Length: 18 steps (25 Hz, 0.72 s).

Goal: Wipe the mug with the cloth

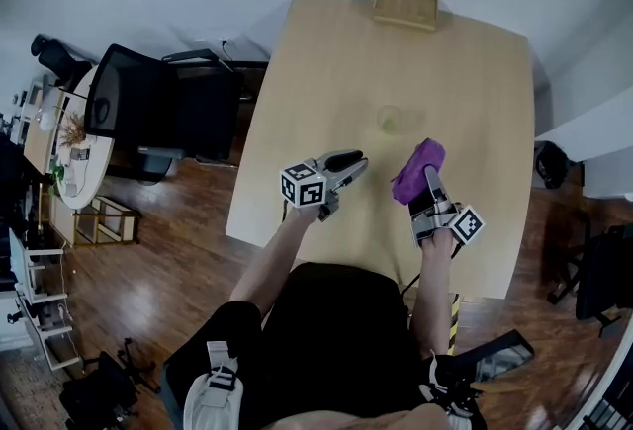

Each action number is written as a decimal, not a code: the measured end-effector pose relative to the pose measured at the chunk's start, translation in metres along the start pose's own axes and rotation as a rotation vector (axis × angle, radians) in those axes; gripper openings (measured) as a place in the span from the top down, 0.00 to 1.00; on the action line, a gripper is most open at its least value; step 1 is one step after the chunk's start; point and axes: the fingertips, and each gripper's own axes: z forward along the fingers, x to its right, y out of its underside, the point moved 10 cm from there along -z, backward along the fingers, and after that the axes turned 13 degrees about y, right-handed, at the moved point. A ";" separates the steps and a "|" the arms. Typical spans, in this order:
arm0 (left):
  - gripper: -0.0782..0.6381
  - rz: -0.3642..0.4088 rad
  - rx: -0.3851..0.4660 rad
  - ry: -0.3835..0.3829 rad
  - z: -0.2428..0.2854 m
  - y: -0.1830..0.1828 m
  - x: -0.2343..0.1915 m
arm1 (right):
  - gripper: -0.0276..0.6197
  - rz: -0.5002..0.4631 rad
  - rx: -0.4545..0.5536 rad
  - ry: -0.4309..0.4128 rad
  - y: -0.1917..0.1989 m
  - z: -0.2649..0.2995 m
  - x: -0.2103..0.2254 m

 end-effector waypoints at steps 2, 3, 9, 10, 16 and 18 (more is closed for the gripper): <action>0.72 -0.099 0.178 0.004 -0.034 0.012 0.022 | 0.86 0.014 -0.028 -0.027 0.006 -0.006 -0.006; 0.72 -0.136 0.239 -0.007 -0.050 0.017 0.034 | 0.86 0.021 -0.043 -0.037 0.009 -0.008 -0.009; 0.74 -0.286 0.523 0.032 -0.122 0.058 0.081 | 0.86 0.034 -0.077 -0.098 0.047 -0.033 -0.023; 0.74 -0.304 0.559 0.056 -0.130 0.062 0.087 | 0.86 0.036 -0.075 -0.102 0.057 -0.040 -0.025; 0.74 -0.300 0.637 0.264 -0.154 0.052 0.111 | 0.86 -0.042 -0.029 -0.112 0.103 -0.073 -0.044; 0.74 -0.319 0.684 0.333 -0.160 0.060 0.127 | 0.86 -0.046 -0.018 -0.105 0.120 -0.092 -0.053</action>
